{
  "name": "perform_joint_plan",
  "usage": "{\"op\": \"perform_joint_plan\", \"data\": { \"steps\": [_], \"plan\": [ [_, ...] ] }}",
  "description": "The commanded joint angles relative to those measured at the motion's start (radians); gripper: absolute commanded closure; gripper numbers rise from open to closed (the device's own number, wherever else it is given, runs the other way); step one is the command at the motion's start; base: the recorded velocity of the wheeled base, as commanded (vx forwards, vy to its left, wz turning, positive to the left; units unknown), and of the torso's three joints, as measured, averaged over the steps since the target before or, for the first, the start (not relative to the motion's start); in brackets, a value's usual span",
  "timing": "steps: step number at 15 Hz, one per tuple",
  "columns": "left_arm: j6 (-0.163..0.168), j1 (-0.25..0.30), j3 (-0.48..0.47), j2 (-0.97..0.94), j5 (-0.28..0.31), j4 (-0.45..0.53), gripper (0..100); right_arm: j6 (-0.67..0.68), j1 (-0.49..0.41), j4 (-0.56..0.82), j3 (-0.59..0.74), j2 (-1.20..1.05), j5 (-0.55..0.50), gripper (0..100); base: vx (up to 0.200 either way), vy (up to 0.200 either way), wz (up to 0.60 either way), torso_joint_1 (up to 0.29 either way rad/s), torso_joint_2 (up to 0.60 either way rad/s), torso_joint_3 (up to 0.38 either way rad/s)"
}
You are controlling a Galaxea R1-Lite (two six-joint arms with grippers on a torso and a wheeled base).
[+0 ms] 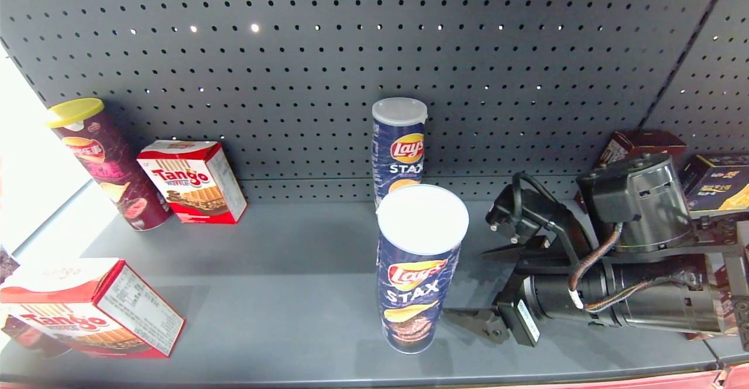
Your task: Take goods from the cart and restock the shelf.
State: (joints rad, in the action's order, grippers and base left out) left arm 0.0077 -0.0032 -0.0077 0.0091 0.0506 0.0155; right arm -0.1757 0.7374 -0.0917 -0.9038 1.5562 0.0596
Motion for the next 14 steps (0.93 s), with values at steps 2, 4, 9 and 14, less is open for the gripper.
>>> {"op": "perform_joint_plan", "data": {
  "steps": [2, 4, 9, 14],
  "plan": [
    [0.000, 0.000, 0.000, 0.002, 0.000, 0.000, 0, -0.001, 0.000, 0.000, 0.002, -0.004, 0.000, 0, 0.000, 0.000, 0.00, 0.000, 0.00, 0.000],
    [-0.002, 0.000, 0.000, 0.002, 0.000, 0.000, 0, -0.001, -0.001, 0.000, 0.011, -0.013, 0.000, 0, 0.000, 0.000, 0.00, 0.000, 0.00, 0.000],
    [0.000, 0.000, 0.000, 0.002, 0.000, 0.000, 0, -0.001, -0.020, 0.000, 0.002, -0.011, 0.000, 0, 0.000, 0.000, 0.00, 0.000, 0.00, 0.000],
    [0.000, 0.000, 0.000, 0.002, 0.000, 0.000, 0, -0.001, -0.015, -0.010, -0.009, 0.007, 0.000, 0, 0.000, 0.000, 0.00, 0.000, 0.00, 0.000]
  ]
}}
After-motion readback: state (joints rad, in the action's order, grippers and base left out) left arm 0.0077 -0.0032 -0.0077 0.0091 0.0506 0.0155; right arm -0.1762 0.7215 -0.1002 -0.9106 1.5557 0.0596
